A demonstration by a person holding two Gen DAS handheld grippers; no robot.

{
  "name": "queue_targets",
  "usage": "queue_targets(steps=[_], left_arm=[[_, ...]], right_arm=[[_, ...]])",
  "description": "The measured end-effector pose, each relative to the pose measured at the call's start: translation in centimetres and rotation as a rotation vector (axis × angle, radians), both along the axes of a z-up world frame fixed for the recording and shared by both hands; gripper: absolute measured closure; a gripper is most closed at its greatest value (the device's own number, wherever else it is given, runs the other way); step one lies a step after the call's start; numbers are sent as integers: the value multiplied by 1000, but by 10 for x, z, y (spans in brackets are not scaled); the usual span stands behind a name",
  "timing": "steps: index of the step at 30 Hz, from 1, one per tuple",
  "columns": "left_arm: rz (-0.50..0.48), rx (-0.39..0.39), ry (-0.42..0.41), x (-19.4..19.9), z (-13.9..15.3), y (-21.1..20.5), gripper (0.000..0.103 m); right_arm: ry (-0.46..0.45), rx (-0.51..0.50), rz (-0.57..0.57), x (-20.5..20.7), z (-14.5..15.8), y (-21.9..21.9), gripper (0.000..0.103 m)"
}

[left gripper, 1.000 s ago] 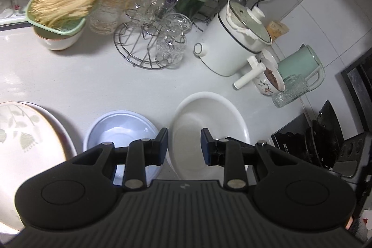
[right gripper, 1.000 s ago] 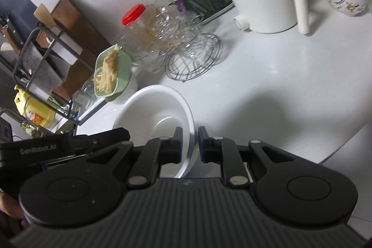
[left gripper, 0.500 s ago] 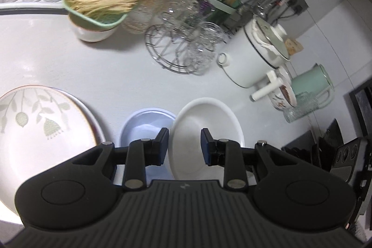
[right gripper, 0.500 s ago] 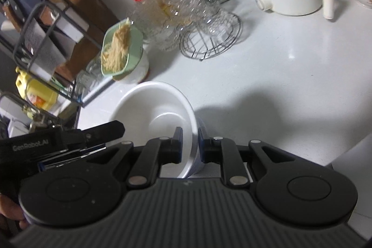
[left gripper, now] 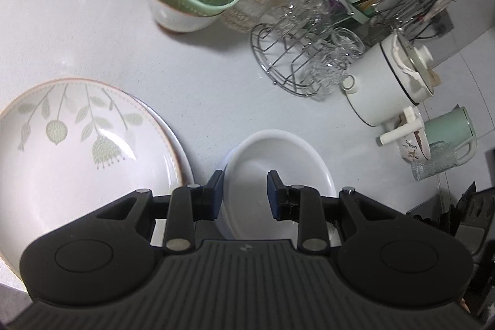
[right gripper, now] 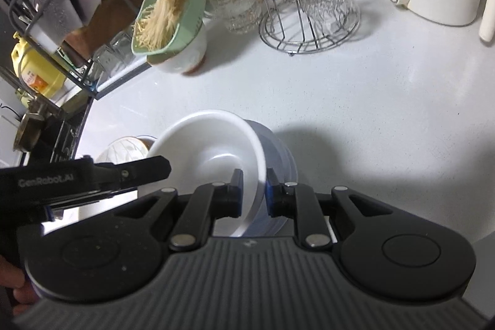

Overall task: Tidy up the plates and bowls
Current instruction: 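Lower the white bowl into the blue bowls with both grippers, then grip the rim of the whole nested bowl stack with both grippers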

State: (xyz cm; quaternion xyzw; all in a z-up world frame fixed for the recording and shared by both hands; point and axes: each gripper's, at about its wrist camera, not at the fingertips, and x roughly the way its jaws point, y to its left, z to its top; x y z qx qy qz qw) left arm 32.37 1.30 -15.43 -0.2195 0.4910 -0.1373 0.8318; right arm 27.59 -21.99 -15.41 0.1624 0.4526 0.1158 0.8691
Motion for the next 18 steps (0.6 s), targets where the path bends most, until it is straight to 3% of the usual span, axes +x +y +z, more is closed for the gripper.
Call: queue_targets(steps=[3, 5, 7, 9, 13, 18], left_arm=[[13, -7, 20, 4, -3, 4, 68], [30, -41, 17, 4, -3, 11, 55], [44, -43, -2, 0, 0, 14, 50], [50, -39, -14, -3, 1, 16, 50], [63, -23, -17, -8, -3, 14, 50], [65, -28, -8, -14, -10, 11, 50]], right_arm=[[3, -1, -23, 0, 0, -2, 84], [3, 15, -37, 1, 0, -6, 82], [-2, 43, -48, 0, 1, -11, 74], [-12, 55, -66, 0, 1, -15, 58], [-5, 81, -90, 6, -5, -20, 57], [94, 148, -131, 17, -32, -26, 57]])
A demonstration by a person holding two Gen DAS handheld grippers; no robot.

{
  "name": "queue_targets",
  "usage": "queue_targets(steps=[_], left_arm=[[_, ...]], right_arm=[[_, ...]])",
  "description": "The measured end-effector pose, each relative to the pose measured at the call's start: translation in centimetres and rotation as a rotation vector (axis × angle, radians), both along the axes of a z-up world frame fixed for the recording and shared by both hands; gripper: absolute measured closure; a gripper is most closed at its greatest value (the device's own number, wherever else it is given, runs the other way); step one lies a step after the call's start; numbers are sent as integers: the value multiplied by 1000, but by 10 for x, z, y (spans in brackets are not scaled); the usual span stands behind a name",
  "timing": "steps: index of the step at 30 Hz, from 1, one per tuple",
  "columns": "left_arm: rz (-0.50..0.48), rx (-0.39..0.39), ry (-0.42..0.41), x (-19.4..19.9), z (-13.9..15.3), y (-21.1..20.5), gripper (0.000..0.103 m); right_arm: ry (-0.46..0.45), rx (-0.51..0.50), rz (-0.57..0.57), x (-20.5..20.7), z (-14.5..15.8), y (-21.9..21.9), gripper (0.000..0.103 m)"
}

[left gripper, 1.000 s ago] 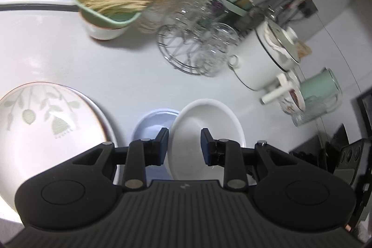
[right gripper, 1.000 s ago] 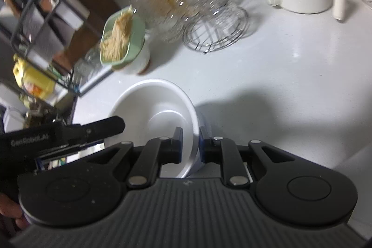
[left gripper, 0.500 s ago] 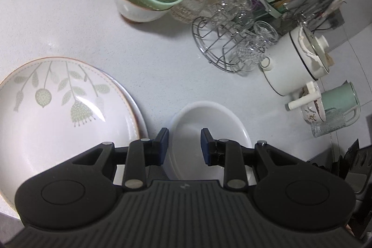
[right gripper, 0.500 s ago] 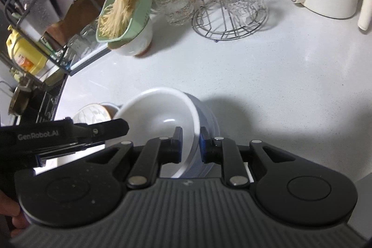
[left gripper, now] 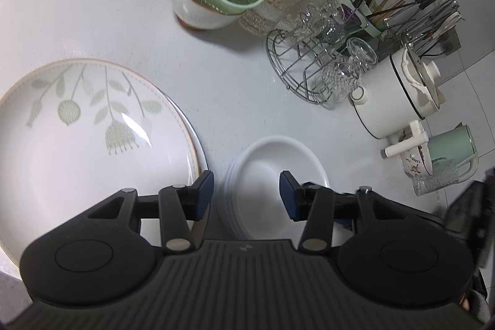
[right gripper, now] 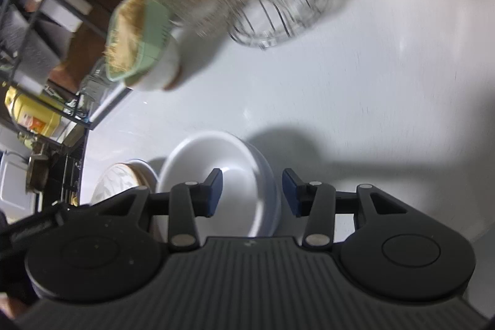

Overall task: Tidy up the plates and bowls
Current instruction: 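Grip the rim of the whole nested bowl stack with both grippers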

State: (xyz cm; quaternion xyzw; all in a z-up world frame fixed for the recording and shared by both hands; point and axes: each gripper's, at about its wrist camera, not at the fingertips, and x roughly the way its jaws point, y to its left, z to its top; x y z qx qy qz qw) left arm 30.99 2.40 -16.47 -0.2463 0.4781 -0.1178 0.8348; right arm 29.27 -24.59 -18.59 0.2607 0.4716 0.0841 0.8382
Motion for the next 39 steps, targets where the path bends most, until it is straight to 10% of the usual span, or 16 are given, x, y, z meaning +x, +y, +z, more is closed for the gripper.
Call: queue_targets(steps=[15, 39], left_arm=[[-27, 21, 19, -4, -4, -15, 40], [-217, 162, 81, 38, -39, -87, 52]], right_arm=[[86, 6, -23, 1, -19, -1, 87], [69, -77, -131, -10, -15, -32, 87]])
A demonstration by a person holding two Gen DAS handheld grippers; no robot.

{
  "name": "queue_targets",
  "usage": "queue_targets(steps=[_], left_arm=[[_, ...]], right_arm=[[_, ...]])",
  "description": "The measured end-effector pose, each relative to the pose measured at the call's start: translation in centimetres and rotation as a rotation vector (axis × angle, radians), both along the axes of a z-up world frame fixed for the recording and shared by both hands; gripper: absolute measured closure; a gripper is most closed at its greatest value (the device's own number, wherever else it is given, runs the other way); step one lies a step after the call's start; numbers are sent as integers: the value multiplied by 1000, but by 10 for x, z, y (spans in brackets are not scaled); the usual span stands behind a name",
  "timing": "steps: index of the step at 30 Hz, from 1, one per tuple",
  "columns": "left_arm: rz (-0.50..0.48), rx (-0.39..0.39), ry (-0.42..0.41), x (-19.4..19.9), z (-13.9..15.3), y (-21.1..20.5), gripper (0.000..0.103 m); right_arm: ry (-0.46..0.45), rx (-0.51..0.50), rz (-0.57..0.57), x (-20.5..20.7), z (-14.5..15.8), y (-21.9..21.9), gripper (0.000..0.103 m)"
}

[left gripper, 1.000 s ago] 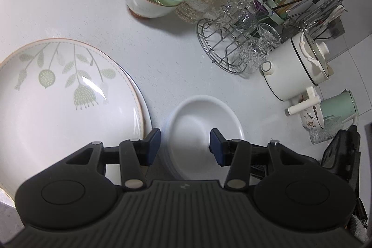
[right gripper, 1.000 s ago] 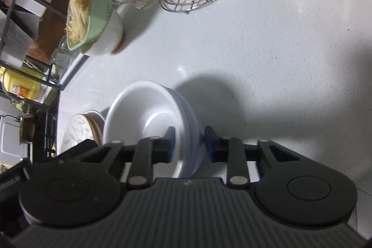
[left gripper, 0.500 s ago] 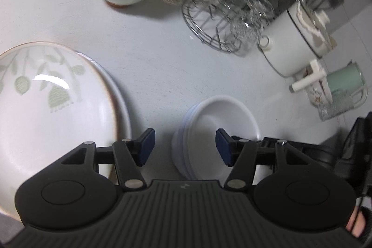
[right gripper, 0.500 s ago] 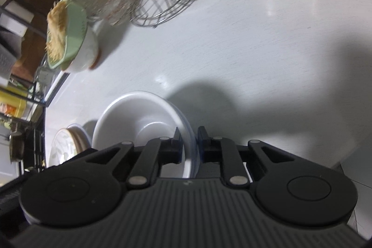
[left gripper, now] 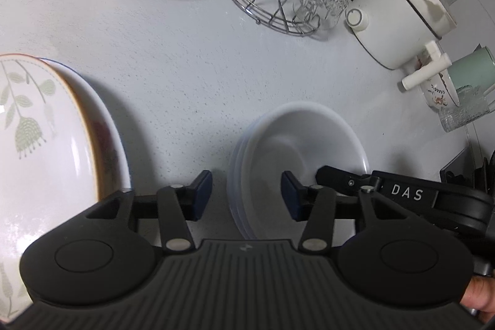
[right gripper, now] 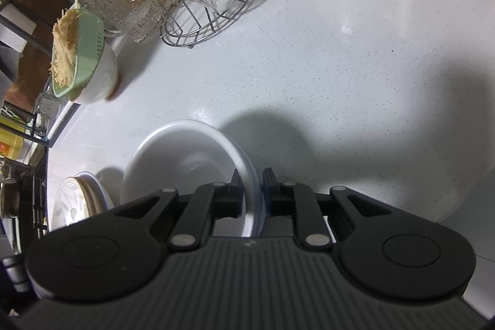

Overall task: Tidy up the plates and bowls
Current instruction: 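Grip the rim of the whole nested bowl stack with both grippers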

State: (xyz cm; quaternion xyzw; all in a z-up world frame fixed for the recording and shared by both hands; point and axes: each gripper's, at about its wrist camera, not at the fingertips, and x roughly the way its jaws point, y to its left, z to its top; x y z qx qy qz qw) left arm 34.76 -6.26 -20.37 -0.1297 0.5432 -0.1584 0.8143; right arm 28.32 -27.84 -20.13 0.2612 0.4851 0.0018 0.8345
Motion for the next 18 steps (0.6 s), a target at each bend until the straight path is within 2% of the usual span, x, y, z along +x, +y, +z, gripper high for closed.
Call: queue_targets(steps=[2, 5, 11, 18], left_arm=[[-6, 6, 1, 1, -3, -1, 59], [-9, -9, 1, 2, -8, 0, 65], [-15, -31, 10, 5, -6, 4, 67], [-20, -66, 9, 0, 18, 13, 67]], right_arm=[[-6, -6, 5, 0, 0, 2, 87], [-15, 2, 8, 0, -1, 3, 87], [-11, 13, -10, 0, -2, 2, 86], [-9, 41, -31, -9, 17, 2, 86]])
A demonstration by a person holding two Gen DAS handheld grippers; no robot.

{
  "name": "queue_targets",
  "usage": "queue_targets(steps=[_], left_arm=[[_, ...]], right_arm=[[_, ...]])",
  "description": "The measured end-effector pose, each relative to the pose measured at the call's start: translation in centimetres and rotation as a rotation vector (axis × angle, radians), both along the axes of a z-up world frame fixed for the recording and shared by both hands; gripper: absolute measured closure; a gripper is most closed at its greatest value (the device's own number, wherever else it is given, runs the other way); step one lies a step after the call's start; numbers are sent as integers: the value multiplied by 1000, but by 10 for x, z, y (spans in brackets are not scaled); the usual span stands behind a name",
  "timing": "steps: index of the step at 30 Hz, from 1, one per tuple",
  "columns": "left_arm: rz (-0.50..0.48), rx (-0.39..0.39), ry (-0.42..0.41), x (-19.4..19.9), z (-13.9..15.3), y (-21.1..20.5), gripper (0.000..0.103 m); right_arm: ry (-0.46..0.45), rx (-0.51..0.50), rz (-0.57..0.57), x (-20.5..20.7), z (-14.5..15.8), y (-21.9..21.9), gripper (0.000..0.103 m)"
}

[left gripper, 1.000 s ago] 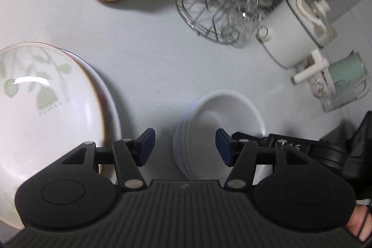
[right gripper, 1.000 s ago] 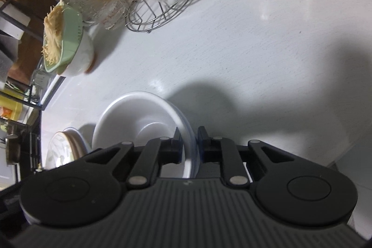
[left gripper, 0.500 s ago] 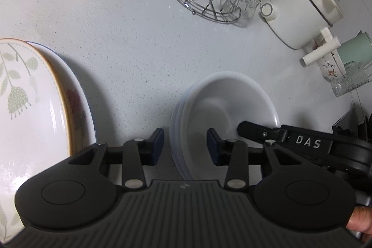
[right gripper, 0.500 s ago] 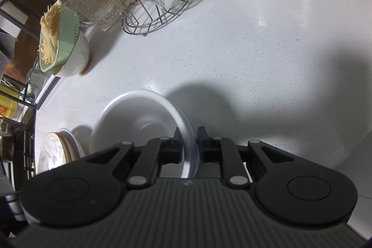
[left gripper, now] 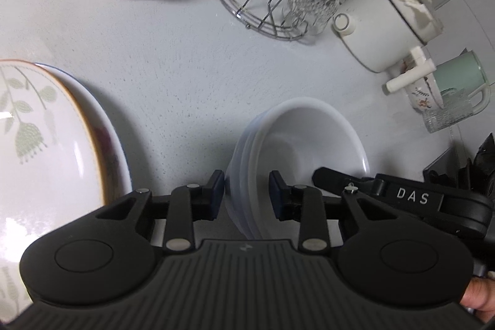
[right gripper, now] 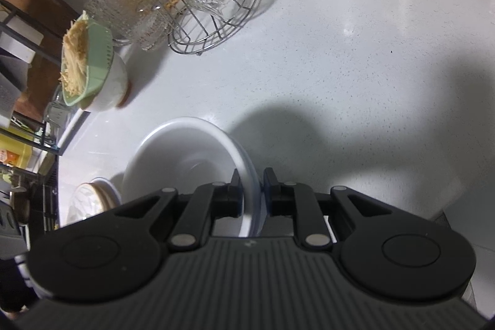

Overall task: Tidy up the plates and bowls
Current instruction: 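Grip the rim of the whole nested bowl stack with both grippers, then lift the bowl stack with both grippers and carry it over the plates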

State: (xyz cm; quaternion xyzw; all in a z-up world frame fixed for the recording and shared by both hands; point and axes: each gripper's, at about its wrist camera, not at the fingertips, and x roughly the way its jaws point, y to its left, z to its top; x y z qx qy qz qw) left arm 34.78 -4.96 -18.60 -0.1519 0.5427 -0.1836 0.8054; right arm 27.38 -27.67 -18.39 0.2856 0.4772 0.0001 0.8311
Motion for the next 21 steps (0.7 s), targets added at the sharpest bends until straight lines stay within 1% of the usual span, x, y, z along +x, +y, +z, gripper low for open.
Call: queue_targets(steps=[6, 15, 21], left_arm=[[-16, -10, 4, -3, 20, 11, 67], [-43, -17, 1, -7, 47, 24, 67], [-61, -15, -23, -4, 68, 34, 67]], right_arm=[[-33, 8, -3, -13, 22, 11, 84], [-47, 13, -27, -28, 45, 22, 84], [-57, 28, -35, -33, 59, 33, 84]])
